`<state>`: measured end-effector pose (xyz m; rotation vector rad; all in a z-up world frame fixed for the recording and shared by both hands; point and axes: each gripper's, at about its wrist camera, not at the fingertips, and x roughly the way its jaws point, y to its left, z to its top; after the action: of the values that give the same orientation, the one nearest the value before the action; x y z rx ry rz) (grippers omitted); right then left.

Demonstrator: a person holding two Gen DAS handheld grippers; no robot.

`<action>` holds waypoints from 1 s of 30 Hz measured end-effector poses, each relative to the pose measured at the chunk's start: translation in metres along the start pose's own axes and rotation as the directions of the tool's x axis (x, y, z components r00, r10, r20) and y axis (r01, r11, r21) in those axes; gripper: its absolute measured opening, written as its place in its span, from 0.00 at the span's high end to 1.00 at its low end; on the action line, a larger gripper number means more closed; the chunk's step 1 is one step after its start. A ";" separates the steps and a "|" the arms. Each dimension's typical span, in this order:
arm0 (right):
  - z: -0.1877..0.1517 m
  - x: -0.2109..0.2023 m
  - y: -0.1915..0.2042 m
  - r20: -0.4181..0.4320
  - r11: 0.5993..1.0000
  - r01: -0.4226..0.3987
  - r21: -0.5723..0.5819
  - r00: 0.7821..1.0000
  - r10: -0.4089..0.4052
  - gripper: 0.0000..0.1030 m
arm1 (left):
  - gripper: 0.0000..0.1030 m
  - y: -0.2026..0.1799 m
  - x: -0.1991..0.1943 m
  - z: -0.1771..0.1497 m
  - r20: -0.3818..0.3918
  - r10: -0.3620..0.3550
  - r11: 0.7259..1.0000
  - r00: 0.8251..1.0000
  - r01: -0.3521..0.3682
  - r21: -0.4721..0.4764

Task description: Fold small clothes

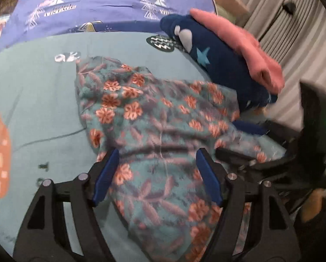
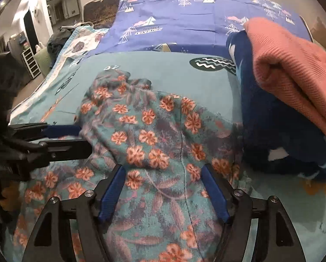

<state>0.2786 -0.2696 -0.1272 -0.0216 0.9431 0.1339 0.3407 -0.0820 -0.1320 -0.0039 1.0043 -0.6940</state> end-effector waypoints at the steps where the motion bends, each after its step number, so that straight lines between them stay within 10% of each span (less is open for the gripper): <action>1: 0.001 -0.009 -0.002 0.000 1.000 -0.005 0.008 1.000 0.005 0.27 | 0.29 0.000 -0.008 0.000 0.005 0.000 1.000 1.000 0.000 -0.023; 7: -0.022 -0.075 -0.047 0.092 0.970 -0.156 0.188 0.986 0.141 0.12 | 0.26 0.034 -0.049 -0.030 0.023 -0.205 0.930 0.979 0.202 -0.308; 12: -0.075 -0.080 -0.096 0.048 0.829 -0.378 0.412 0.918 0.394 0.09 | 0.26 0.052 -0.041 -0.083 -0.021 -0.485 0.753 0.875 0.405 -0.518; 17: -0.123 -0.079 -0.101 0.071 0.689 -0.514 0.510 0.824 0.562 0.09 | 0.25 0.047 -0.055 -0.111 -0.012 -0.473 0.755 0.881 0.398 -0.521; 19: -0.134 -0.074 -0.100 0.091 0.646 -0.537 0.542 0.802 0.590 0.09 | 0.20 0.044 -0.054 -0.117 -0.020 -0.527 0.709 0.849 0.427 -0.562; 22: -0.141 -0.075 -0.099 0.127 0.627 -0.548 0.554 0.800 0.586 0.09 | 0.20 0.040 -0.051 -0.124 -0.047 -0.584 0.670 0.810 0.449 -0.591; 26: -0.147 -0.079 -0.093 0.135 0.605 -0.577 0.549 0.775 0.617 0.09 | 0.19 0.027 -0.043 -0.120 -0.085 -0.582 0.692 0.809 0.438 -0.574; 30: -0.144 -0.076 -0.086 0.133 0.615 -0.575 0.540 0.780 0.612 0.09 | 0.19 0.021 -0.028 -0.115 -0.058 -0.619 0.638 0.783 0.458 -0.619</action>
<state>0.1293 -0.3737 -0.1534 0.8581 0.9960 0.4781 0.2529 -0.0154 -0.1808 -0.8127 1.4754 -0.9302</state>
